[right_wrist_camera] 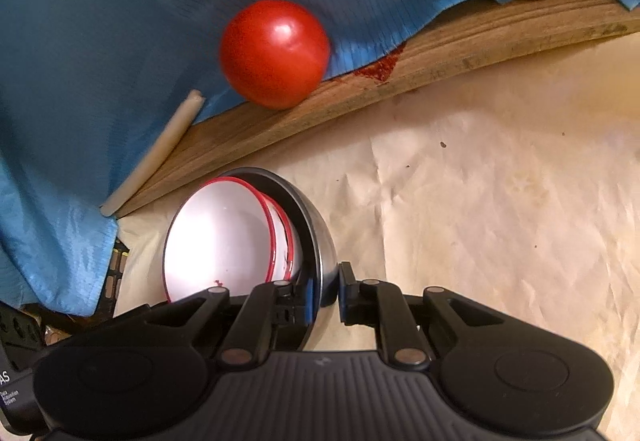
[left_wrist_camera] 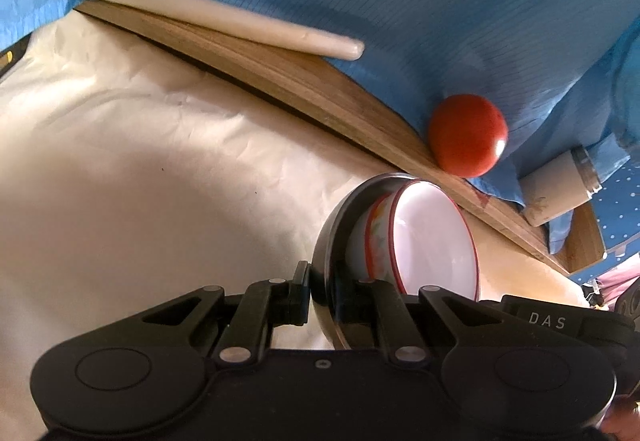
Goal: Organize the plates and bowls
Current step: 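Lift the steel bowl stack with both tools and carry it toward the plates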
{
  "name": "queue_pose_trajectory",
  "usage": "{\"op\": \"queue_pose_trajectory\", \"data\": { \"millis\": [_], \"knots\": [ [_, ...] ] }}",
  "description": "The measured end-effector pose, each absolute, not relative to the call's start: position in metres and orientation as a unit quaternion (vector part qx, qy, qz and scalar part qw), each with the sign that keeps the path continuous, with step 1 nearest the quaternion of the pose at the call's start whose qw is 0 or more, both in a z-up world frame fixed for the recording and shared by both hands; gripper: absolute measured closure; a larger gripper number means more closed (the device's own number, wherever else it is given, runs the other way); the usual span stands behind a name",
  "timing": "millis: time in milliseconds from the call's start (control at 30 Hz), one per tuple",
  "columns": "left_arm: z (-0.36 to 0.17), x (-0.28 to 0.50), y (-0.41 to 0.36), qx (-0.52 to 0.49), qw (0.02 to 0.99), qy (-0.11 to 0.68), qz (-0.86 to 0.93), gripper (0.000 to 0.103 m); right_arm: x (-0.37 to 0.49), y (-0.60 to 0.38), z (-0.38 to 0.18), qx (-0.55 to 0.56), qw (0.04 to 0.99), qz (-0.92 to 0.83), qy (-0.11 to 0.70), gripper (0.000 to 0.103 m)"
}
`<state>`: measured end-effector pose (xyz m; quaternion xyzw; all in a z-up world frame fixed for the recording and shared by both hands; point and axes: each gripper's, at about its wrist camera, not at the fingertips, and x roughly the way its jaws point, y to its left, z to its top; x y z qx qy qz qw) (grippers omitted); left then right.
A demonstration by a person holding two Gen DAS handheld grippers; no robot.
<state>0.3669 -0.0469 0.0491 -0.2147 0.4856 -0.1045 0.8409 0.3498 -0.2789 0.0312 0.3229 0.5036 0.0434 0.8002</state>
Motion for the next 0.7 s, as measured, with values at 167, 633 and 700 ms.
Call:
{"op": "queue_pose_trajectory", "data": {
  "millis": [167, 633, 700],
  "knots": [
    [0.059, 0.351, -0.044, -0.214, 0.845, 0.48, -0.106, 0.093, 0.338, -0.275, 0.04, 0.32, 0.804, 0.048, 0.499, 0.09],
    [0.075, 0.292, -0.029, -0.21, 0.852, 0.468, -0.106, 0.093, 0.288, -0.256, 0.056, 0.302, 0.812, 0.063, 0.495, 0.09],
    [0.076, 0.285, -0.027, -0.21, 0.851, 0.469, -0.105, 0.093, 0.282, -0.252, 0.056, 0.3, 0.812, 0.064, 0.496, 0.09]
  ]
}}
